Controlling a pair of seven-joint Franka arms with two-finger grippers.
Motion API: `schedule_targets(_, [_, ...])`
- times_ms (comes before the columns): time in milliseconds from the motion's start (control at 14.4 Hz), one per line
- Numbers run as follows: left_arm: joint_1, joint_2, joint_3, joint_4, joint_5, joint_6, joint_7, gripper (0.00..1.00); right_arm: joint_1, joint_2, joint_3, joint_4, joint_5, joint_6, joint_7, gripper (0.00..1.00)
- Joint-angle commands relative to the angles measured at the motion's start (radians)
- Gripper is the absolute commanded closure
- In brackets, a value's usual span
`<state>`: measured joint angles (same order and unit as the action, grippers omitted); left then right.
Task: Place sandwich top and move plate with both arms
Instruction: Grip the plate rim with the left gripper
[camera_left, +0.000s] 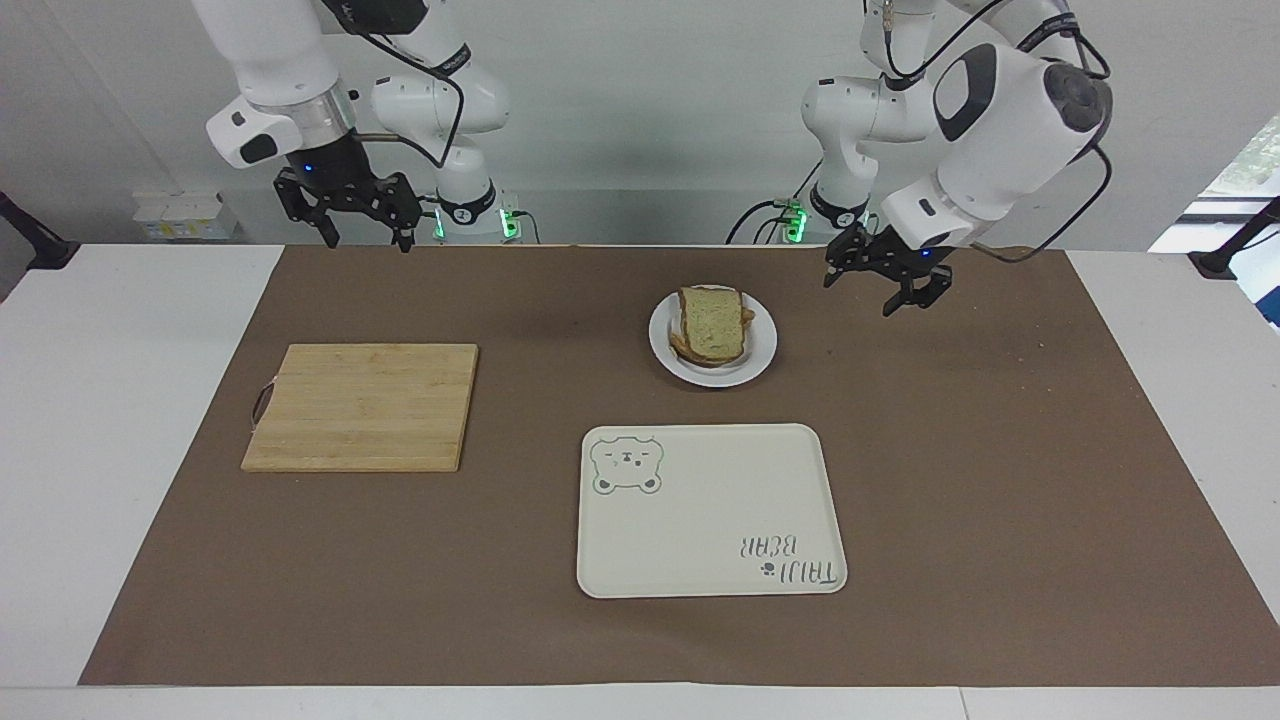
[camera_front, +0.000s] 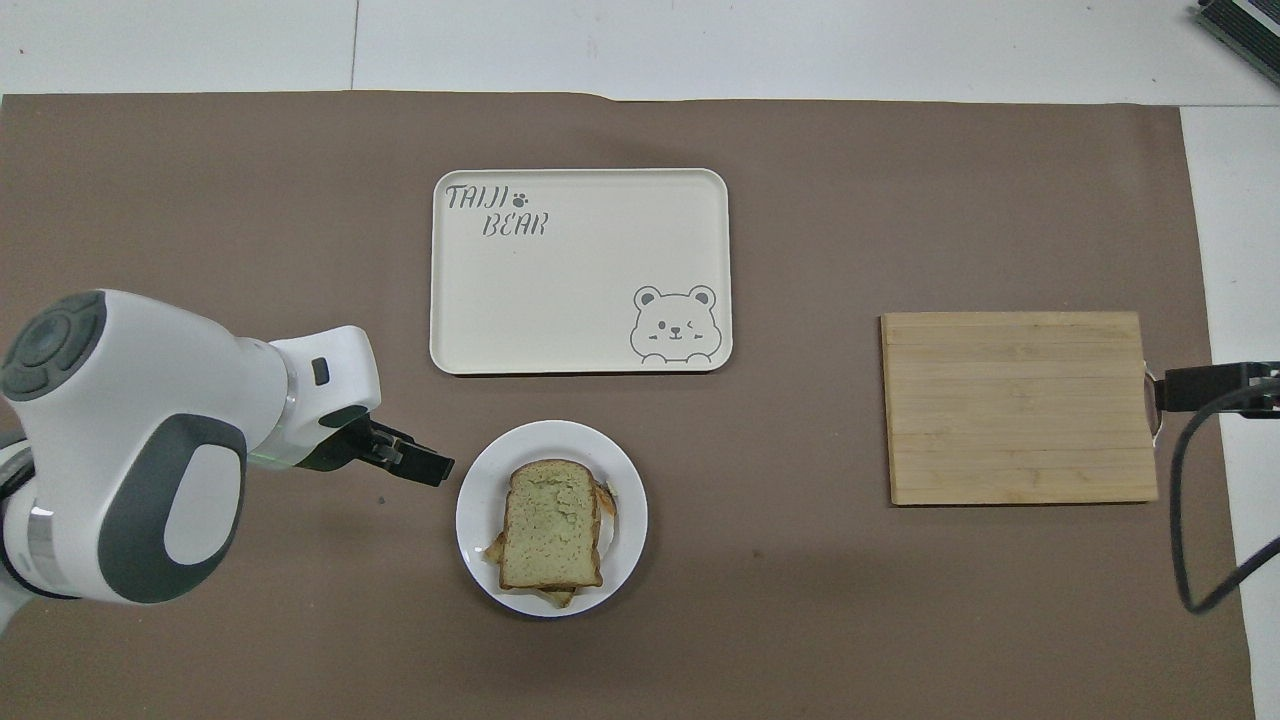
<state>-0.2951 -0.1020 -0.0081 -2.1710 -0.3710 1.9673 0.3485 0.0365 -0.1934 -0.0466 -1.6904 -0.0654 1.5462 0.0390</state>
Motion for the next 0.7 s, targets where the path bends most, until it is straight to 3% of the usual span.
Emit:
schedule_targets(0, [-0.013, -0.001, 0.017, -0.105, -0.045, 0.096, 0.072, 0.00, -0.014, 0.012, 0.002, 0.018, -0.001, -0.018, -0.028, 0.00])
schedule_targets(348, [-0.074, 0.076, 0.017, -0.182, -0.114, 0.252, 0.109, 0.00, -0.023, 0.040, -0.007, 0.066, 0.102, -0.021, -0.028, 0.00])
schedule_targets(626, [-0.095, 0.113, 0.017, -0.204, -0.128, 0.297, 0.109, 0.00, -0.027, 0.108, -0.025, 0.155, 0.062, -0.094, -0.028, 0.00])
